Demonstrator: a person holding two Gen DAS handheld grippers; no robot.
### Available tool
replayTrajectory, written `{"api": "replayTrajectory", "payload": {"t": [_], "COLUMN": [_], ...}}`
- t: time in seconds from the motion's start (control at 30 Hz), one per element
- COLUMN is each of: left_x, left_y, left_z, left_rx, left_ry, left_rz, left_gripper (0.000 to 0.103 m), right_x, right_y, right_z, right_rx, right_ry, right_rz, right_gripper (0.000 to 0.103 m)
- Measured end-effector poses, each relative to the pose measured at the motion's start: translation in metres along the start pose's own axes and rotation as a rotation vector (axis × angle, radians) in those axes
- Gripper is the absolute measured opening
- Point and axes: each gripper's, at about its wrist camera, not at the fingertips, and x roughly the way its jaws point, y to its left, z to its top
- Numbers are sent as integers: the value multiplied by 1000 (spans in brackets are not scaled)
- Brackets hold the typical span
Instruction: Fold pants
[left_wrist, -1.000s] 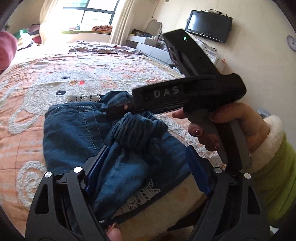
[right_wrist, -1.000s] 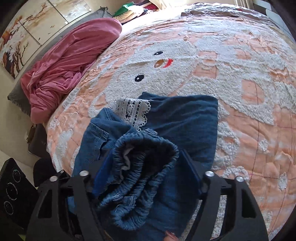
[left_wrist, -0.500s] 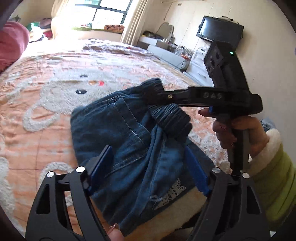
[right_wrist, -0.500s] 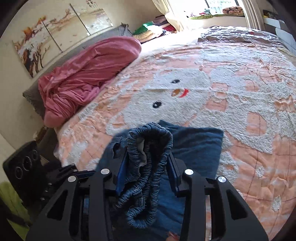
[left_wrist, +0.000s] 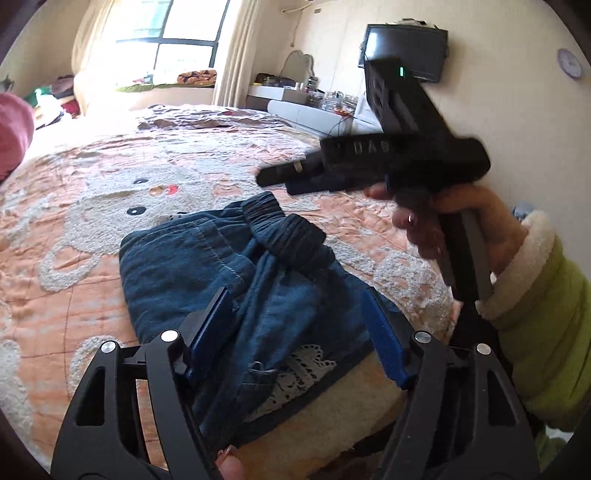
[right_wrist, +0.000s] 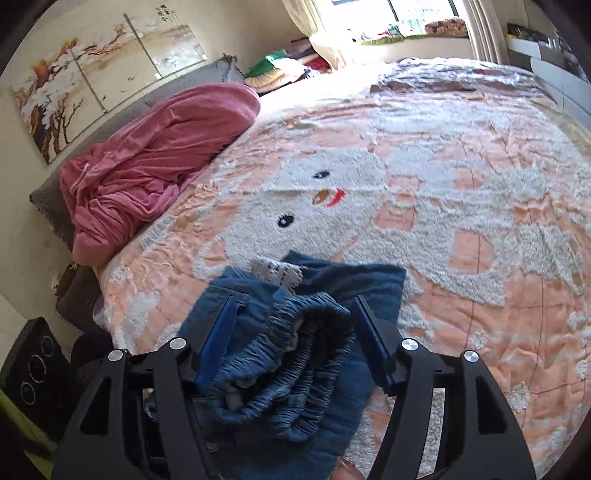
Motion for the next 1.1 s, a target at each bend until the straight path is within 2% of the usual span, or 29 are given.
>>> {"api": "replayTrajectory", "payload": {"t": [0.07,0.17,0.27,0.37,0.47,0.7,0.8,0.83,0.9,1.1], "left_x": [5,8,10,17,21,19,18,18,18,13], "left_y": [-4,-7,-13,-18,-18,-13,-14,-15,-14,-11], "left_z": [-1,-3,-6,-9,-11,-11,-11,-10,-9,-7], "left_rx": [15,5,37,45,45,18,24,24,17,-3], "left_ry": [18,41,52,90,108,113,112,111,111,106], "left_rz": [-11,-41,-52,-72,-67,-71,-63,-62,-65,-71], "left_gripper": [64,64,64,64,64,64,65,65,65,67], "right_x": [0,17,38,51,50,61,48,42,31,17], "right_y": [15,40,45,30,23,31,29,30,35,46], "right_z": [3,4,-4,-11,-12,-17,-12,-10,-7,-6], "right_rx": [-44,-106,-152,-133,-107,-167,-135,-135,-149,-176], "right_ry": [-8,58,149,212,210,200,157,133,90,54], "right_rz": [38,85,0,-62,-46,-76,-26,-17,-23,-81], "right_gripper": [63,63,60,47,47,49,50,51,62,64]}}
